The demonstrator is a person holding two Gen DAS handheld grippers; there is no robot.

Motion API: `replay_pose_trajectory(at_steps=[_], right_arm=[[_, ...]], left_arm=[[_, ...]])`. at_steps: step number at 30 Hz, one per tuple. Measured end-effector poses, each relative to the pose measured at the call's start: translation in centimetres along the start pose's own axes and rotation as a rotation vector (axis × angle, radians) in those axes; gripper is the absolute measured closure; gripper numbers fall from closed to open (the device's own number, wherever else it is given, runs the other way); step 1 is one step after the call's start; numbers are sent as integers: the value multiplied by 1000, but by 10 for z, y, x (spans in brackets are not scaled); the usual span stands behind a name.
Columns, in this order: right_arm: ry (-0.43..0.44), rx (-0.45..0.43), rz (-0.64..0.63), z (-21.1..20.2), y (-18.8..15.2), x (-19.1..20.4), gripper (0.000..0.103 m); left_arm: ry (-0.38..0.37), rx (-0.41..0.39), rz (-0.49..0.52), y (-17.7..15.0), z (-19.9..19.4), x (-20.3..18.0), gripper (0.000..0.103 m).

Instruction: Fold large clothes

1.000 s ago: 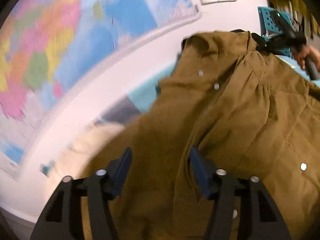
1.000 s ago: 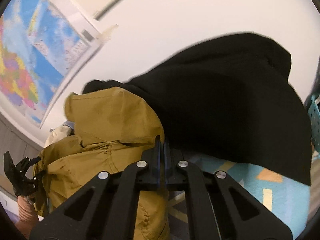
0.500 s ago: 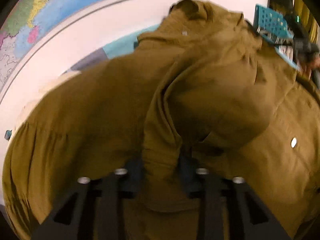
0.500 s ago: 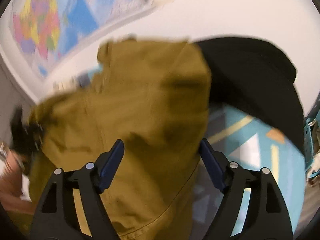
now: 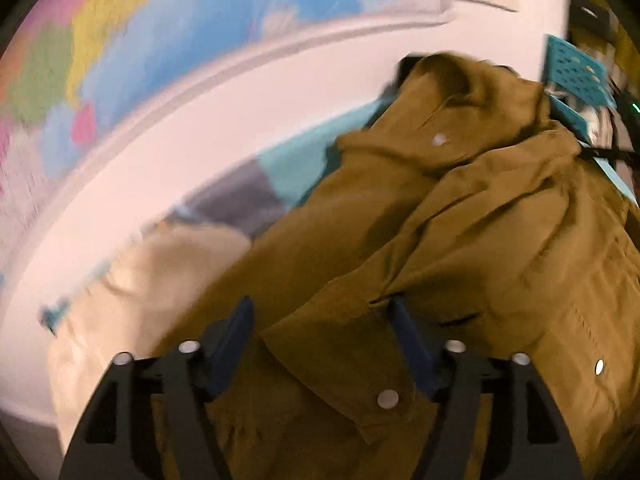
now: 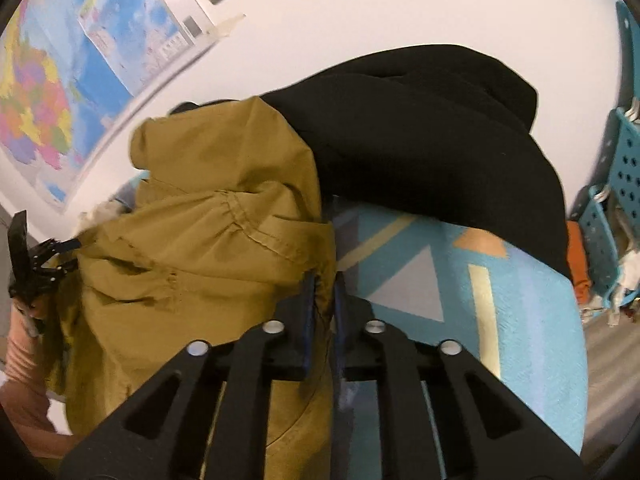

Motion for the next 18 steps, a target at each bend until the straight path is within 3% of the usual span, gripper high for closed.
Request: replay_pose_trajectory(at_steps=[3, 6, 8, 13, 15, 18], right_arm=[[-57, -69, -36, -22, 1, 12, 64], [-10, -157, -153, -46, 7, 53, 62], [79, -169, -238, -46, 10, 92, 62], [156, -103, -409, 0, 14, 169, 61], [169, -48, -406, 27, 20, 179, 61], [99, 7, -362, 66, 26, 169, 63]], left_arm=[[-56, -24, -17, -14, -4, 1, 25], [-29, -39, -19, -25, -11, -1, 24], [-23, -48, -21, -28, -14, -5, 24], [-23, -42, -2, -29, 0, -21, 24], [-14, -25, 8, -31, 8, -25, 24], [10, -14, 12, -35, 11, -23, 25]])
Point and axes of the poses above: each gripper's, at about its wrist camera, not at the fingertips, and z roughly the way its jaws point, x to its left, y to its top, the point moved 2 cm from there along z, roughly the way its jaws point, and after that the axes turned 2 degrees about -z, right-handed, at the moved point
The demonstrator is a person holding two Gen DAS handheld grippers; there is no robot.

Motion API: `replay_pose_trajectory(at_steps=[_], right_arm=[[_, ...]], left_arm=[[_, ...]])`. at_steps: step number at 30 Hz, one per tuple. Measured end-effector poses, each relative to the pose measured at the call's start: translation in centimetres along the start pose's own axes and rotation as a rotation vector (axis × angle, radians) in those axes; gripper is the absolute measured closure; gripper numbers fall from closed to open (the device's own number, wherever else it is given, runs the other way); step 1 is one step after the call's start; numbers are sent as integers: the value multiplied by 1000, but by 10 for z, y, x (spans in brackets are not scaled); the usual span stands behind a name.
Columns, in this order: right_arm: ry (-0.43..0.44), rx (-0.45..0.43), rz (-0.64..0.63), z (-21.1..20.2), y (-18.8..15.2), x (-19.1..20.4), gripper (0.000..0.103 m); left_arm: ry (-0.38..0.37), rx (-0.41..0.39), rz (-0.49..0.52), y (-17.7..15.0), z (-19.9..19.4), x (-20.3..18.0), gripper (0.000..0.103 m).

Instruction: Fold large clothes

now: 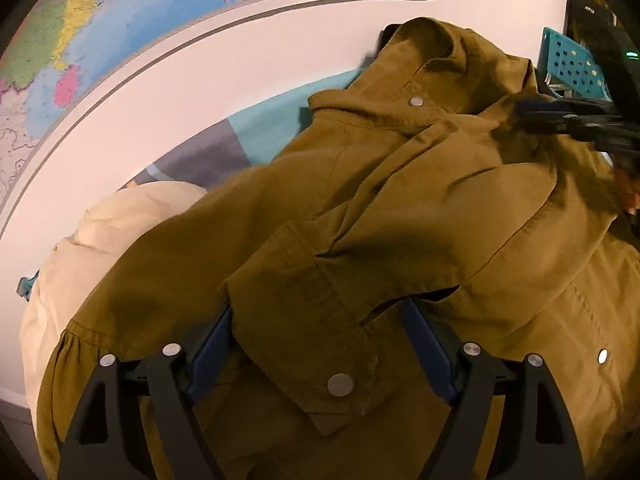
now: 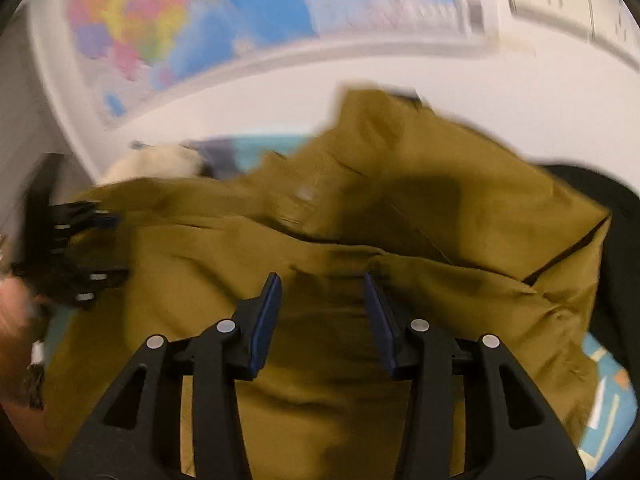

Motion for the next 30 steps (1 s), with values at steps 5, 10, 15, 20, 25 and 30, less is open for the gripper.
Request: replay_pose_trajectory(at_steps=[5, 10, 15, 20, 25, 30], right_arm=[[-16, 39, 76, 10, -10, -22, 73], [-29, -14, 26, -22, -6, 5, 54], [110, -75, -72, -44, -6, 64, 45], [191, -18, -145, -30, -15, 111, 42], [231, 13, -163, -23, -25, 136, 40], [264, 26, -163, -19, -33, 149, 39]], left_arm=[[53, -112, -86, -16, -51, 34, 24], [210, -177, -158, -49, -104, 71, 23], [331, -149, -211, -88, -126, 104, 21], [365, -43, -237, -130, -119, 139, 20], [330, 71, -211, -162, -104, 148, 24], [250, 121, -207, -163, -103, 140, 98]])
Point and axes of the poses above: each gripper's, at about its wrist camera, not at the fingertips, and z roughly the way its jaws point, x to its left, y to its top, the point moved 2 cm from there along z, roughly the way its jaws point, and after that the axes turned 2 degrees about -z, right-handed, at the moved point
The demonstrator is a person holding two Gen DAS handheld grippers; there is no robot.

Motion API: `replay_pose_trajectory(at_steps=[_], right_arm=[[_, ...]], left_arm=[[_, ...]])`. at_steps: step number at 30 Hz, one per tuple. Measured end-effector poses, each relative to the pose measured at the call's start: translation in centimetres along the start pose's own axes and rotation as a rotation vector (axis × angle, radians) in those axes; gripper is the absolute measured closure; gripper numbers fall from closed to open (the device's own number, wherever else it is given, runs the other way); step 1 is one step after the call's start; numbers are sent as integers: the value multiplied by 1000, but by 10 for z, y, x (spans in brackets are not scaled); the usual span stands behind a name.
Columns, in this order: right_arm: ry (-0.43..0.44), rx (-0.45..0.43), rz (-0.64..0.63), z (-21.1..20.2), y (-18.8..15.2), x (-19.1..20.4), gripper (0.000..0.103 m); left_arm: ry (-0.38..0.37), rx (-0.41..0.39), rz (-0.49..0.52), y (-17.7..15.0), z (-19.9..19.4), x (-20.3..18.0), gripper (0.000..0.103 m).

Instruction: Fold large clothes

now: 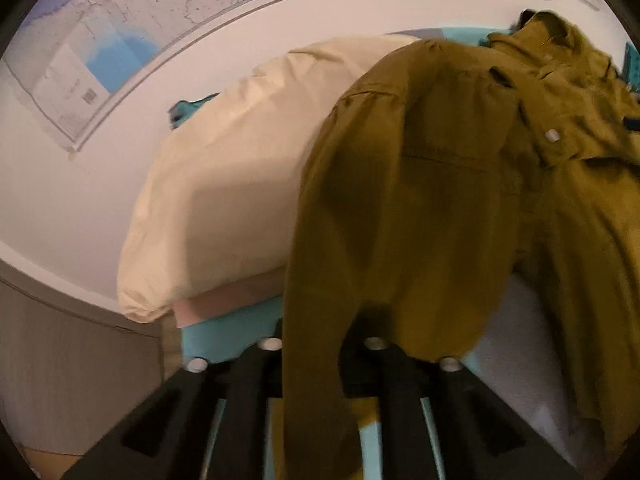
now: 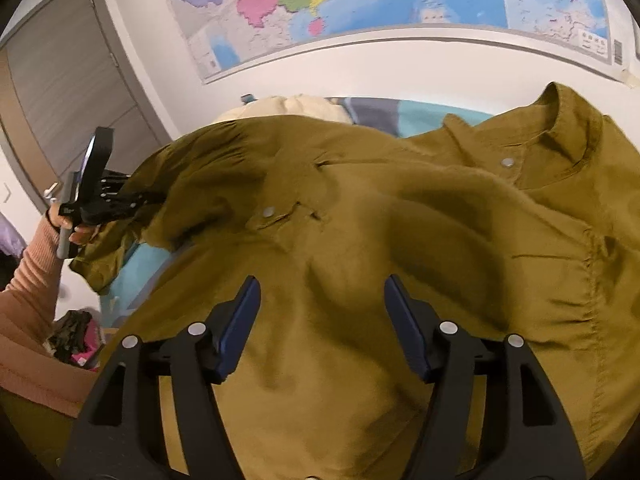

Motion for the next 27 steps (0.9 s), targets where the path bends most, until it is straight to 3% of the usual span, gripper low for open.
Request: replay_pose_trajectory(at_steps=[5, 11, 14, 16, 19, 22, 24, 25, 26, 27], right_arm=[[80, -36, -12, -11, -2, 24, 39], [266, -116, -124, -35, -3, 79, 35], [384, -133, -147, -44, -11, 100, 29], [431, -146, -155, -50, -20, 112, 23], [428, -158, -163, -50, -31, 122, 14], [373, -143, -110, -35, -35, 120, 14], [381, -132, -47, -18, -35, 117, 24], [398, -122, -33, -12, -36, 116, 42], [418, -102, -33, -4, -36, 118, 77], [422, -91, -35, -2, -36, 118, 92]], left_arm=[[-196, -134, -13, 18, -74, -19, 99], [-392, -245, 65, 41, -143, -91, 97], [-476, -256, 108, 55, -145, -130, 96], [-552, -215, 89, 73, -133, -153, 96], [-595, -165, 68, 92, -112, -178, 95], [-628, -104, 50, 107, -88, -197, 92], [-627, -70, 27, 115, -77, -210, 89], [-628, -59, 10, 118, -76, -211, 89], [-628, -50, -1, 119, -73, -212, 88], [-627, -47, -5, 121, -70, -212, 87]])
Point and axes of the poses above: each gripper's, at about its wrist camera, not at the fingertips, and z roughly the way its jaws point, x to its left, y to its top, the point moved 2 cm from there along z, roughly the way its jaws point, and after that the axes turned 2 degrees about -z, right-handed, at the moved point
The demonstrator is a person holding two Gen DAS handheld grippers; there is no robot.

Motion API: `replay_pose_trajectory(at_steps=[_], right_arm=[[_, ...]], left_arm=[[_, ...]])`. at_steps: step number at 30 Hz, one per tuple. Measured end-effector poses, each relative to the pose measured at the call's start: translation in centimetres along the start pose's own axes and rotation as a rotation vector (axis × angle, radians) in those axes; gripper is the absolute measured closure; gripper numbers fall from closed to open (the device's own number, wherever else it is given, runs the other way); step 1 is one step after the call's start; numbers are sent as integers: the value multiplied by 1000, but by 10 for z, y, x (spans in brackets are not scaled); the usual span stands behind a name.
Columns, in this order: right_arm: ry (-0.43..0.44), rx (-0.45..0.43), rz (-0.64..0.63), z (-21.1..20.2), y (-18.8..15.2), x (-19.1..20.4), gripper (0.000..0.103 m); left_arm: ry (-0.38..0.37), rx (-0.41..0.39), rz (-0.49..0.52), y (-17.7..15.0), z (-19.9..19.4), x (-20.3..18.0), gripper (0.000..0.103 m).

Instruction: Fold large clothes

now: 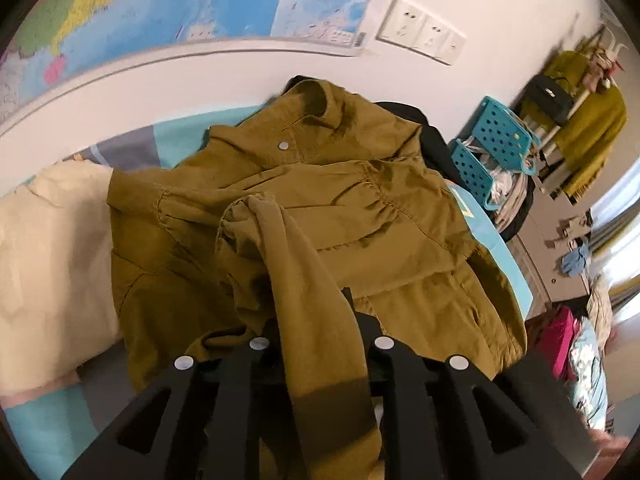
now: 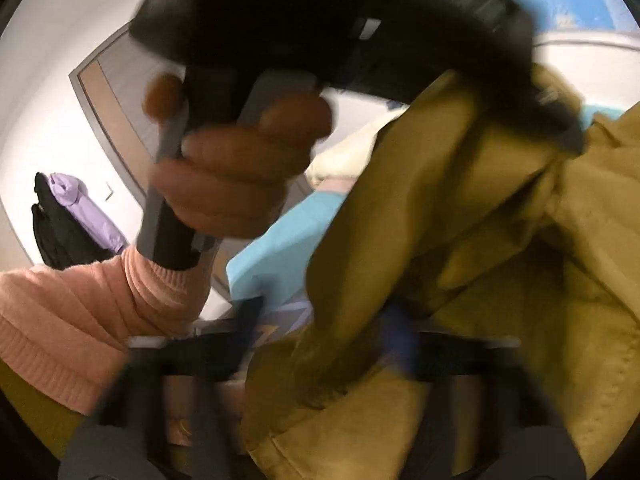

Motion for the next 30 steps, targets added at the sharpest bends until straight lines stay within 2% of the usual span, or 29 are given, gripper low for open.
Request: replay_pose_trajectory(at_steps=[1, 3, 4, 6, 8, 10, 13, 15, 16, 17, 18, 19, 20, 22, 23, 24, 27, 29, 30], right_arm=[[14, -3, 1, -2, 1, 0, 100], [63, -34, 5, -25, 7, -2, 100], [49, -64, -15, -47, 13, -2, 100], [10, -103, -13, -87, 22, -8, 100], [-70, -112, -9, -126, 30, -20, 100], [-218, -84, 7, -162, 37, -42, 100], [-362, -24, 64, -191, 36, -73, 99], [-550, 43, 139, -201, 31, -109, 91], [-606, 76, 151, -200, 27, -119, 81], [-652, 80, 193, -201, 20, -133, 66], [-648, 60, 243, -203, 12, -144, 58], [-635, 39, 272, -206, 6, -151, 44], [-637, 7, 292, -209, 3, -152, 36], [-612, -61, 309, -218, -13, -147, 30], [-597, -80, 311, -220, -15, -148, 20], [-581, -103, 309, -222, -16, -148, 16], [-559, -123, 271, -221, -36, -137, 14], [-577, -118, 279, -215, -44, -140, 15], [-579, -112, 294, -211, -48, -144, 18]], left_arm=[[-6, 0, -5, 1, 0, 2, 87], [-30, -21, -16, 0, -6, 7, 80], [-40, -42, -15, 0, -13, 9, 77], [-60, -81, -18, 0, -27, 15, 62], [-51, -153, 11, 0, -47, 20, 53], [6, -223, 55, -4, -58, 22, 51], [94, -213, 64, -5, -48, 28, 51], [153, -173, 71, -9, -28, 32, 51], [224, -146, 84, -12, -13, 36, 51], [273, -123, 94, -16, 0, 39, 51], [294, -105, 100, -18, 8, 41, 51], [324, -77, 103, -22, 21, 45, 51], [351, -56, 98, -26, 31, 50, 51], [380, -35, 99, -32, 42, 57, 51], [385, -33, 95, -35, 46, 61, 51], [382, -36, 88, -37, 47, 63, 51], [361, -64, 77, -37, 44, 67, 51], [326, -86, 63, -35, 42, 65, 51], [316, -100, 68, -35, 42, 62, 51]])
Point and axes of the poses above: each gripper's, at about its wrist camera, not at the fingertips, and z roughly the way its jaws point, x to its left, y to its top, the point moved 2 cm from there along z, roughly the way its jaws point, and after that the axes turned 2 degrees about -z, right-handed, at the moved point
